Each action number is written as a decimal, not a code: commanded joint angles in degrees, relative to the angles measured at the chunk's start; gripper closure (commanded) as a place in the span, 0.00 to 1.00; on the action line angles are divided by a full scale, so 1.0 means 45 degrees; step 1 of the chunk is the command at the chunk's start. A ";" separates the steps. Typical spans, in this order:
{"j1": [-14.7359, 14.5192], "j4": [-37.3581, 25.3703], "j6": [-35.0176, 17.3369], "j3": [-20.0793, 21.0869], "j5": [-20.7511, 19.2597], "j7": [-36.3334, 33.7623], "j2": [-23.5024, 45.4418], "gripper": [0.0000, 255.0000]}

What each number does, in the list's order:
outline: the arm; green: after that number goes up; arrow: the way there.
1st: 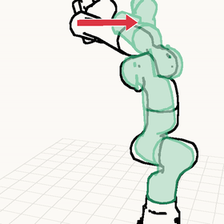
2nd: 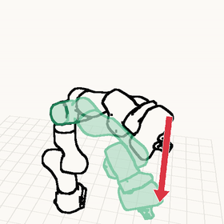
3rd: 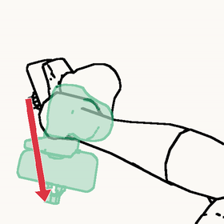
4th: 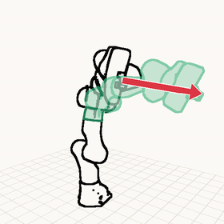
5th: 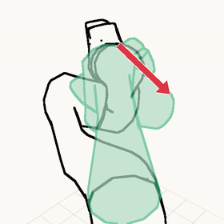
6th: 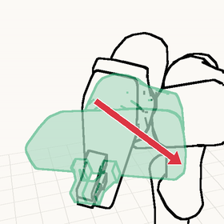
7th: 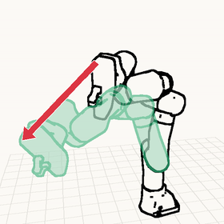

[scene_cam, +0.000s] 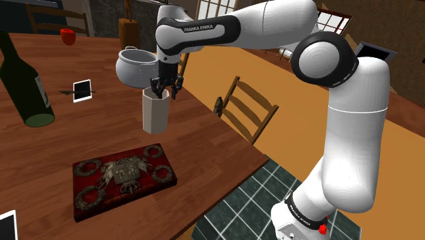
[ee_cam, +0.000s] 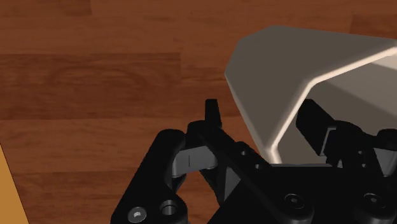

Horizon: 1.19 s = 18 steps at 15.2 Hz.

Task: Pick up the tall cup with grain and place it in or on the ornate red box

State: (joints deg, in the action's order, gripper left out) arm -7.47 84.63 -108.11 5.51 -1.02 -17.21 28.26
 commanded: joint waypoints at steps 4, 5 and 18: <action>0.0000 0.0000 0.0000 0.0000 0.0000 0.0000 0.0000 1.00; -0.0001 -0.0003 0.0002 0.0000 0.0000 -0.0001 0.0001 1.00; -0.0008 -0.1090 0.1385 0.0019 0.0027 -0.0008 -0.0297 1.00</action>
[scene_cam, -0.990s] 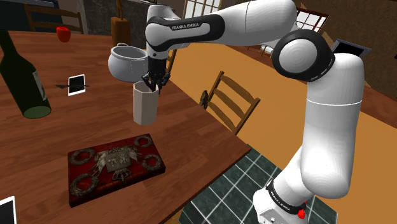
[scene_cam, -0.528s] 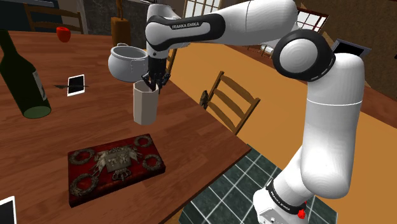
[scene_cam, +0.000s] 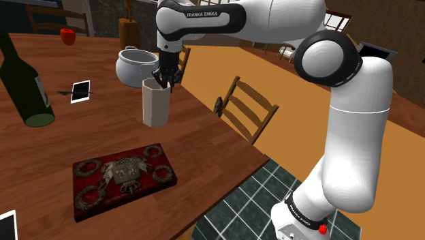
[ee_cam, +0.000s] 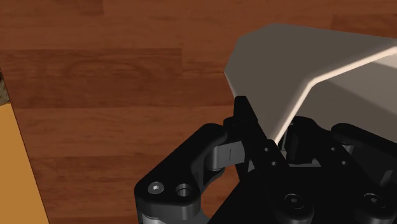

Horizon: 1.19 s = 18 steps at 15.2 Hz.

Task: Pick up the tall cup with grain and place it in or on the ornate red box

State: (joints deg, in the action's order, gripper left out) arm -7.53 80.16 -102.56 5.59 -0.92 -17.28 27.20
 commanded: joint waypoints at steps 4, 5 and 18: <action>-0.0004 -0.0699 0.0807 0.0008 0.0011 0.0001 -0.0117 1.00; -0.0007 -0.0862 0.0976 0.0009 0.0012 -0.0001 -0.0122 1.00; -0.0608 -0.1112 0.2285 0.0305 0.0074 -0.0895 -0.1203 1.00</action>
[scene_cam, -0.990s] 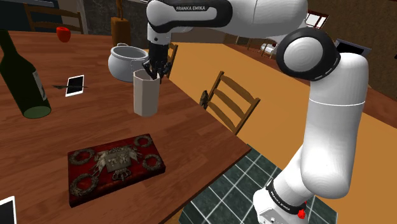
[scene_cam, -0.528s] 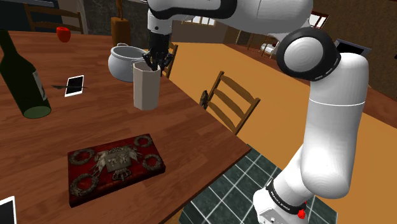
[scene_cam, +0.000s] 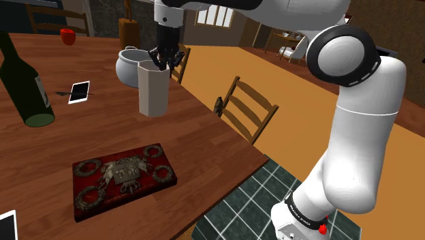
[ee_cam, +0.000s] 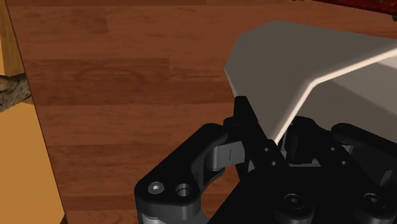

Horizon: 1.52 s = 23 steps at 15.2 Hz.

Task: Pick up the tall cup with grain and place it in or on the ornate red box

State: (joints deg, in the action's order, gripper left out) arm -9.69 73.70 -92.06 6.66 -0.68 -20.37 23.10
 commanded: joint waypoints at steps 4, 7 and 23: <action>-0.0697 0.1368 -0.0166 0.0400 0.0102 -0.1127 -0.1244 1.00; -0.1135 0.1917 -0.0169 0.0676 0.0167 -0.1848 -0.1816 1.00; -0.2710 0.3520 -0.0680 0.1781 0.0374 -0.4528 -0.3026 1.00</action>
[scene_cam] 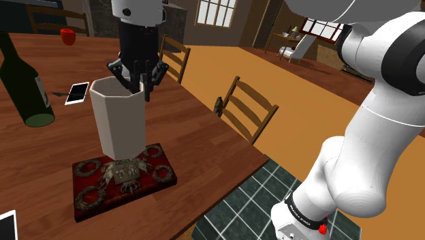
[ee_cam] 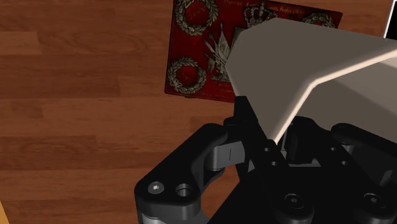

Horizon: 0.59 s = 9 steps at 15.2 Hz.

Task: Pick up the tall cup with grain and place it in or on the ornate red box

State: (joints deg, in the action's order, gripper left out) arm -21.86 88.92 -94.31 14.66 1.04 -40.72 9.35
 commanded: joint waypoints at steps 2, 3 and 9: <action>0.0002 0.0507 -0.0530 -0.0002 -0.0001 0.0011 0.0008 1.00; 0.0005 0.0686 -0.0703 -0.0004 0.0000 0.0020 0.0002 1.00; 0.0015 0.1674 -0.1719 -0.0014 -0.0004 0.0059 0.0032 1.00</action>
State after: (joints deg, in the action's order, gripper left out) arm -21.82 95.66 -101.21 14.62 1.00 -40.51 9.56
